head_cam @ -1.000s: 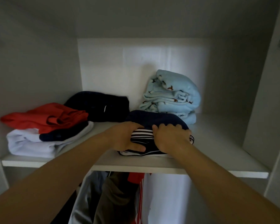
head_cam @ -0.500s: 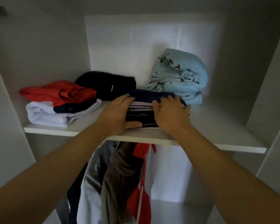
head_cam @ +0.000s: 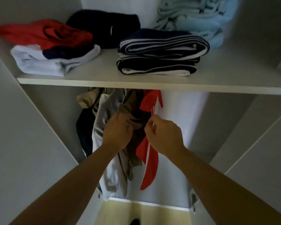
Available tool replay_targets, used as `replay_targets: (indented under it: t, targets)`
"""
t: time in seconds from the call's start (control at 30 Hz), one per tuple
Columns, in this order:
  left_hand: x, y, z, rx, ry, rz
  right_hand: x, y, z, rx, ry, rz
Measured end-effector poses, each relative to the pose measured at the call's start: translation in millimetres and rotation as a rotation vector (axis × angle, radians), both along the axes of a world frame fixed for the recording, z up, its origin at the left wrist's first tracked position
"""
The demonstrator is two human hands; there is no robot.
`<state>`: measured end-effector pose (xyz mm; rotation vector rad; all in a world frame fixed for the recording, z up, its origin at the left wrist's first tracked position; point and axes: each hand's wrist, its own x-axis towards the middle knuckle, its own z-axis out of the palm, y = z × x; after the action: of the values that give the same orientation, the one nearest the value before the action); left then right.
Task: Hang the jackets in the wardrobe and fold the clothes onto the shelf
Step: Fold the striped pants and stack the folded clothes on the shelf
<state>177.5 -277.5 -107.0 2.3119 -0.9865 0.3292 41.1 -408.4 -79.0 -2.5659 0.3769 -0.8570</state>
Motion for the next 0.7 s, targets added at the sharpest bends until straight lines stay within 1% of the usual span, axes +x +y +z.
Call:
replay_targets:
  t: [0.13,0.23,0.27,0.33,0.4,0.53,0.6,0.7]
  targets:
    - [39,-6,-7,0.228,0.045,0.195,40,-22,-43,0.075,0.284,-0.211]
    - [72,-16,-15,0.572,0.115,0.19,73,-29,-63,0.196,0.424,-0.312]
    - [81,-19,-18,0.621,0.141,0.186,83,-29,-68,0.231,0.453,-0.339]
    - [95,-26,-25,0.612,0.212,0.201,103,-28,-77,0.264,0.494,-0.395]
    - [102,-30,-36,0.563,0.233,0.158,115,-27,-86,0.286,0.51,-0.455]
    - [111,-39,-61,0.4,0.282,0.106,117,-35,-102,0.287,0.534,-0.526]
    - [109,-46,-71,0.389,0.225,0.04,110,-40,-106,0.249,0.517,-0.505]
    - [95,-57,-79,0.393,0.074,0.007,94,-49,-108,0.23,0.44,-0.496]
